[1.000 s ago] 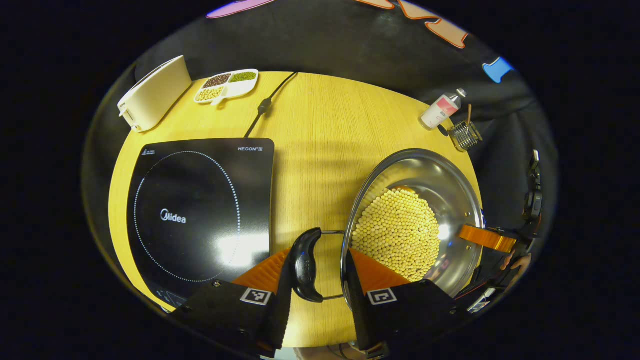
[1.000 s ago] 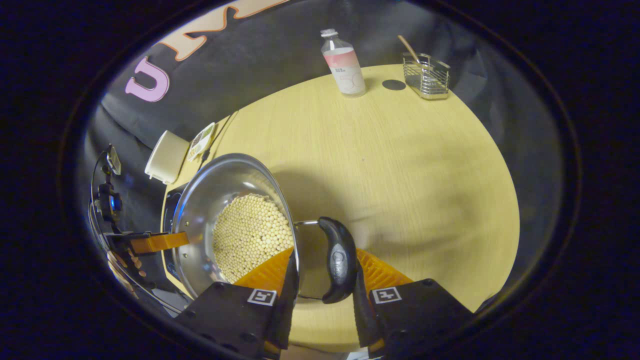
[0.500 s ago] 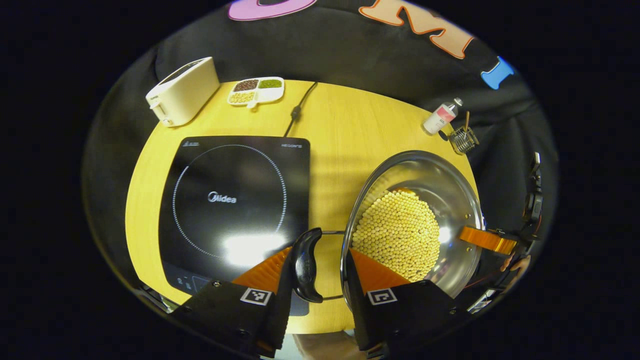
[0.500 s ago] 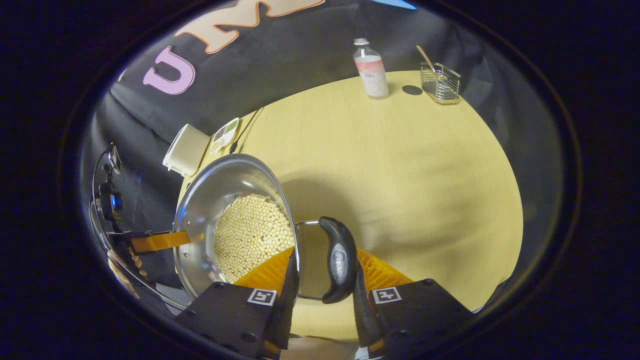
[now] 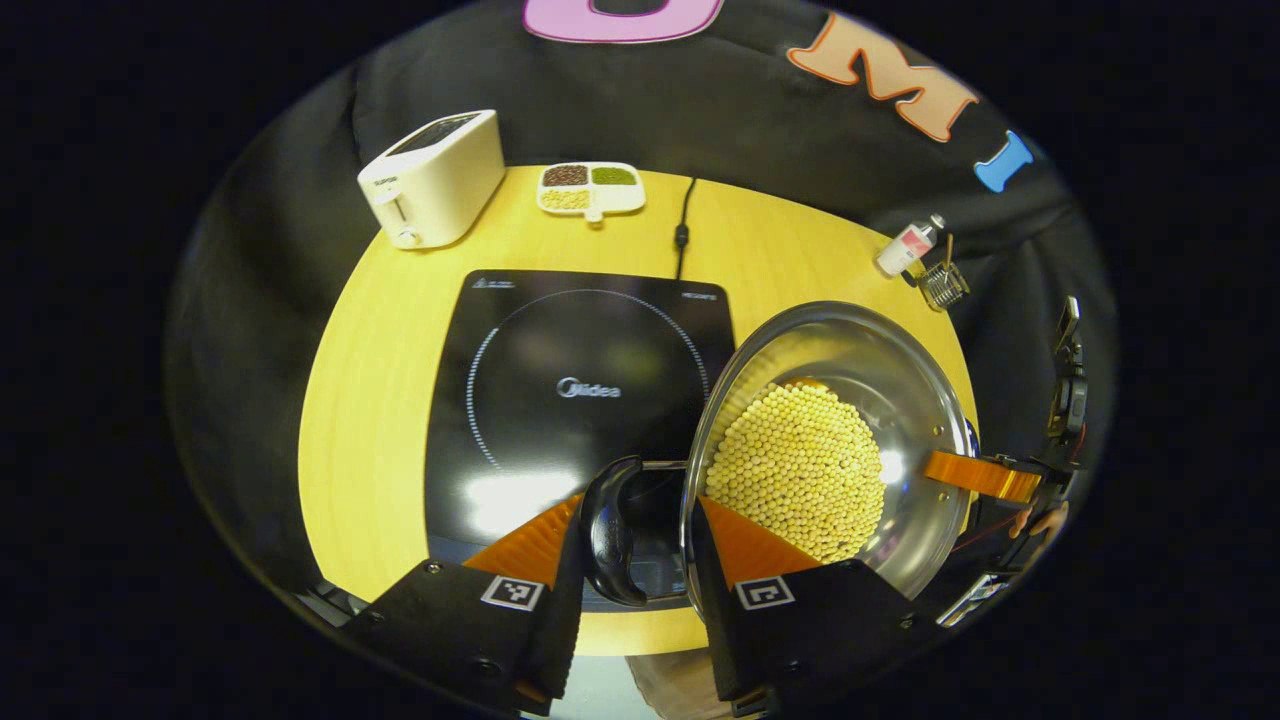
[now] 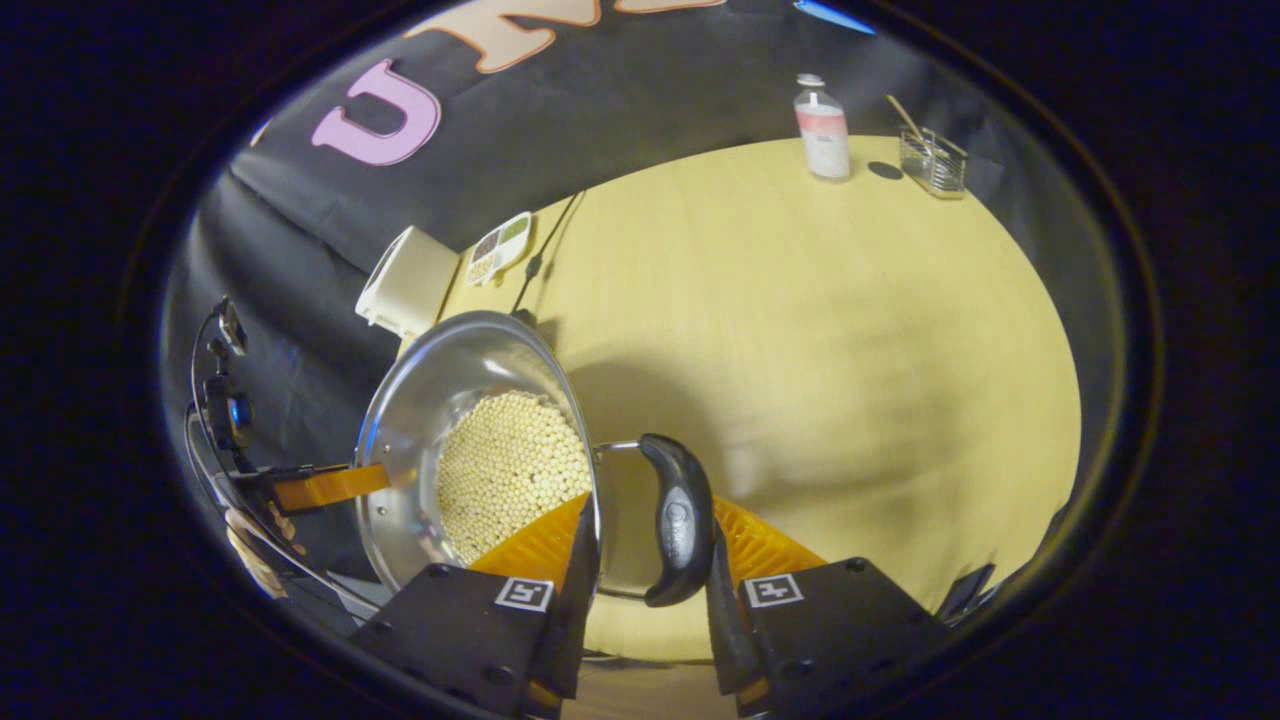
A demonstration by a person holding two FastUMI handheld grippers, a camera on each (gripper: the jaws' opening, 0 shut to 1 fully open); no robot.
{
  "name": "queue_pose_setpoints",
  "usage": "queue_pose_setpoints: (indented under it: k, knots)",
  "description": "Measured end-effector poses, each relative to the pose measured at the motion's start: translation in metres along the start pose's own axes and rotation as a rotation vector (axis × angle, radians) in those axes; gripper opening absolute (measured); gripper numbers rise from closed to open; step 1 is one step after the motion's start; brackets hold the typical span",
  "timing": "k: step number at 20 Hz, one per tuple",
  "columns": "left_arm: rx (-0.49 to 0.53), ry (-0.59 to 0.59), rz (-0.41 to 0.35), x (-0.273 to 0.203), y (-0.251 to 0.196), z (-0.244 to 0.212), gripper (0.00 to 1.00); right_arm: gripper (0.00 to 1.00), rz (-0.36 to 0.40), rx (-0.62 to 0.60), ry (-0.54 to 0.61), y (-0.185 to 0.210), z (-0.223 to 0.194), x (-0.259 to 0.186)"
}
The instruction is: First push the handle of the pot to place it horizontally, then grasp the pot with both hands and set it on the induction cooktop.
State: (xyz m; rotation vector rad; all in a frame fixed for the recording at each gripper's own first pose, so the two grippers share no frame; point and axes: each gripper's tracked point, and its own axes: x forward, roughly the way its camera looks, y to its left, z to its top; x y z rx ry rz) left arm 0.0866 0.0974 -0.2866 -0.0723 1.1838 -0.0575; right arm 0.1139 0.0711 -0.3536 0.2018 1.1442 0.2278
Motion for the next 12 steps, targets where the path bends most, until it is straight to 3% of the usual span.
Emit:
queue_pose_setpoints:
  k: [1,12]
  knots:
    - [0.000,0.001,0.001,-0.002,0.013,0.000,0.55,0.48,-0.003,-0.002,0.003,0.012,-0.002,0.005]
    - [-0.019,-0.019,0.029,0.003,0.126,0.023,0.55,0.48,-0.009,-0.012,-0.016,0.117,0.000,0.055]
